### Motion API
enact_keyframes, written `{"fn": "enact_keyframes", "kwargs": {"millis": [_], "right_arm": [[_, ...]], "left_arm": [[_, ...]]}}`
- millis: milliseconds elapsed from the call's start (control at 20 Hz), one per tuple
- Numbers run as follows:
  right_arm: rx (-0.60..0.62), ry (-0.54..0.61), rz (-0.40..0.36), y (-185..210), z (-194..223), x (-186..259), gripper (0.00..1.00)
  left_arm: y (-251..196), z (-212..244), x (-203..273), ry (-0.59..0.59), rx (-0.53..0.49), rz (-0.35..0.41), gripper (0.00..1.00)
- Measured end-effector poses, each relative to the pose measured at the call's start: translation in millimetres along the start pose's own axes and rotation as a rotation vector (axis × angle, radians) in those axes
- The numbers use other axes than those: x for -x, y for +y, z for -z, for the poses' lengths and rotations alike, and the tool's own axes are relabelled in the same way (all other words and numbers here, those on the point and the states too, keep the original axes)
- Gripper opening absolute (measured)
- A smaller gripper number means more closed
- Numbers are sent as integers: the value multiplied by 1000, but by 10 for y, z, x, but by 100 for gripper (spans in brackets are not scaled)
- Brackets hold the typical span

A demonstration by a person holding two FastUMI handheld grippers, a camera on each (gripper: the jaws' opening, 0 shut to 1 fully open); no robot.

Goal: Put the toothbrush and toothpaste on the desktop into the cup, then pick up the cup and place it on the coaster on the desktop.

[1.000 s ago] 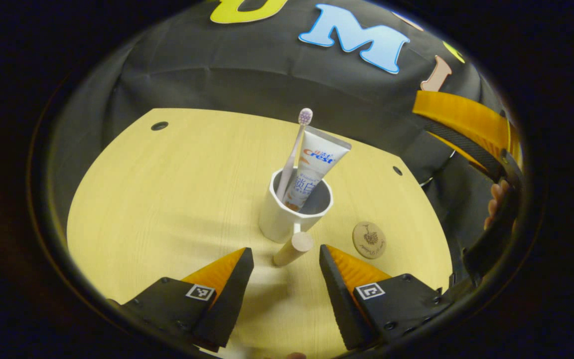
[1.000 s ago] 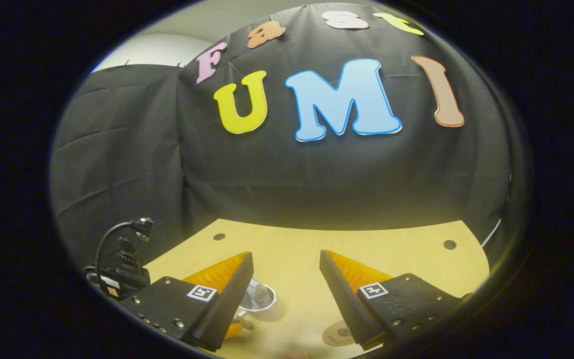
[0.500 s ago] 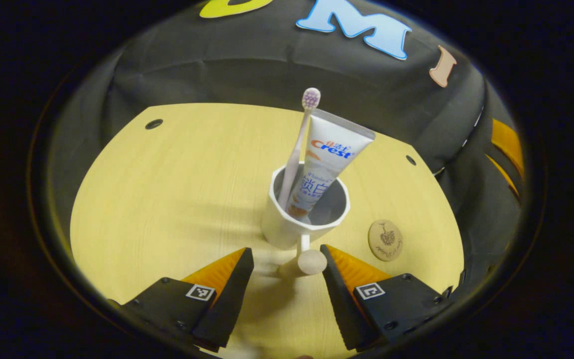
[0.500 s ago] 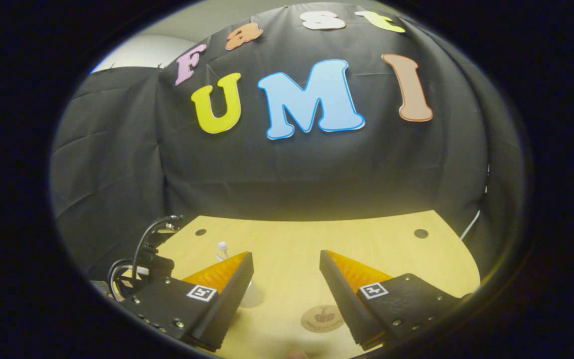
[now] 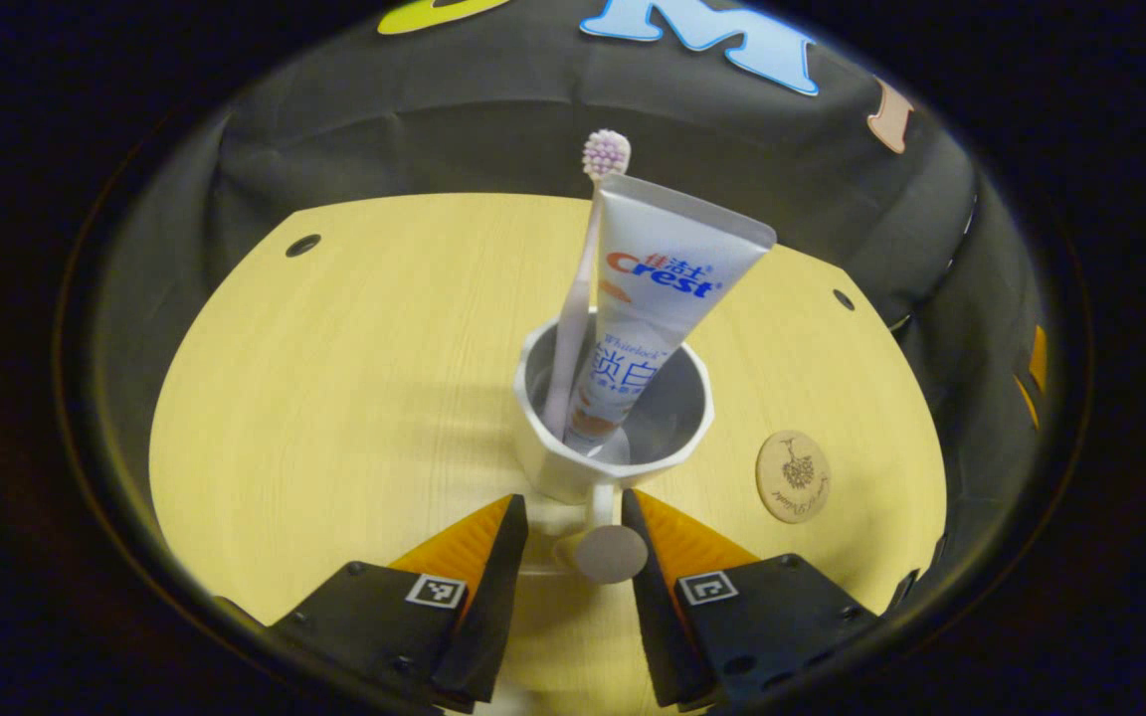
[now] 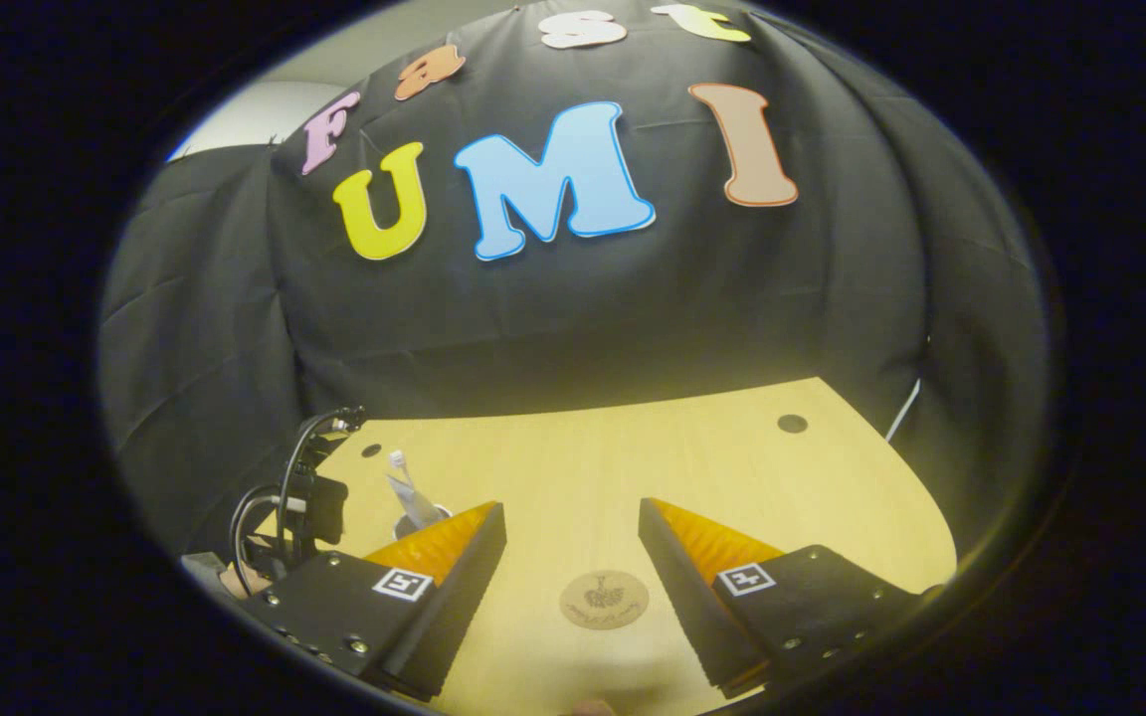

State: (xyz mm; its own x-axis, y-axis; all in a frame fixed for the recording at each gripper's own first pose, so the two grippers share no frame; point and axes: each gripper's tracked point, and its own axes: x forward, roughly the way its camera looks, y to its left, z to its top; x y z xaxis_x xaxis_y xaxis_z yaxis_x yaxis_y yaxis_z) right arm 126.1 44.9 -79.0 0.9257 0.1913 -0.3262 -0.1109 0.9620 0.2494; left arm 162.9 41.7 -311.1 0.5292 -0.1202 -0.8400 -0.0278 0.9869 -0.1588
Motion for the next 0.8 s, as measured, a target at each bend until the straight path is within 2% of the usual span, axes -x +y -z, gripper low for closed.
{"fn": "enact_keyframes", "kwargs": {"millis": [150,300,350,500,600,800], "right_arm": [[-34,13,18,-116,52,56,89],[-73,17,24,-185,71,98,91],[-80,17,29,-216,79,109,91],[-89,16,41,-259,90,136,92],[-89,17,45,-271,94,144,92],[-87,17,47,-275,93,168,92]], "left_arm": [[3,41,-33,17,-27,-26,41],[33,57,-81,16,-55,-61,40],[47,73,-83,23,-74,-76,34],[64,50,-68,13,-107,-81,33],[66,38,-70,3,-113,-94,27],[65,-35,-91,-34,-112,-96,28]]}}
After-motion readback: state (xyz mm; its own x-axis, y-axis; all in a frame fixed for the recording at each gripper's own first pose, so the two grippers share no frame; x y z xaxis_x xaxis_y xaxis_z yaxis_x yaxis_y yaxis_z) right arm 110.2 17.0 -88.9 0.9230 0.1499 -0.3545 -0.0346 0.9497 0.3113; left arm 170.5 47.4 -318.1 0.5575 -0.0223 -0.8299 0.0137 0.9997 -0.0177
